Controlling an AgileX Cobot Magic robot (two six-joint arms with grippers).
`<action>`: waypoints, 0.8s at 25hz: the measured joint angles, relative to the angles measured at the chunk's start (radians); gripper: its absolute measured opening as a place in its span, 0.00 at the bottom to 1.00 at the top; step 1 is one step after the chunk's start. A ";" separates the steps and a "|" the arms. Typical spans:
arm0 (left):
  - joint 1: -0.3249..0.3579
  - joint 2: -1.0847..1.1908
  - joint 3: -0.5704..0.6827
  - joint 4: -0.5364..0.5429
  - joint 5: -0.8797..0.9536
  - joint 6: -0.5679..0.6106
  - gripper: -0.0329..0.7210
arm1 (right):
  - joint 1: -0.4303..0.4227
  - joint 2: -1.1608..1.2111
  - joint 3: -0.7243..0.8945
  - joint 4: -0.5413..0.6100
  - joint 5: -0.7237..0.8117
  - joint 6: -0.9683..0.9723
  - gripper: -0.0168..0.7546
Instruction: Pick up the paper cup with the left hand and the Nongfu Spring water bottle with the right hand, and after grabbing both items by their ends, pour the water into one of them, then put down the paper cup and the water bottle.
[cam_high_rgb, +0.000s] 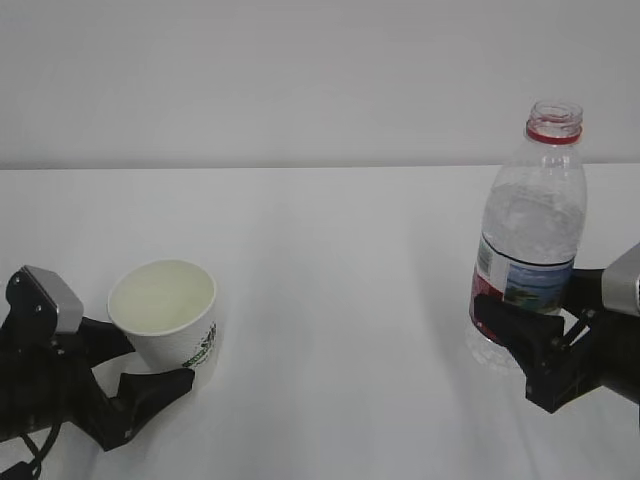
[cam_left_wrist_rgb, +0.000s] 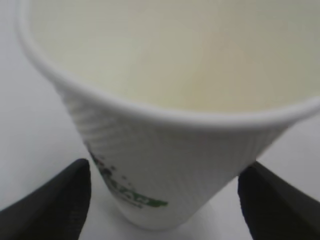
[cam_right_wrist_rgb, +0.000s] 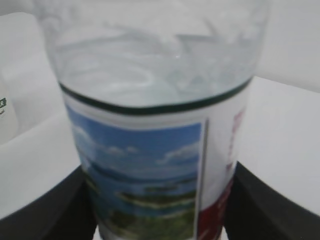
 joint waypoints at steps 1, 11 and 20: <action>0.000 0.000 -0.001 0.001 0.000 -0.002 0.96 | 0.000 0.000 0.000 0.000 0.000 0.000 0.67; -0.033 0.000 -0.065 0.021 0.000 -0.043 0.96 | 0.000 0.000 0.000 0.000 0.000 0.000 0.67; -0.088 0.064 -0.113 -0.020 0.000 -0.048 0.96 | 0.000 0.000 0.000 0.000 0.000 0.000 0.67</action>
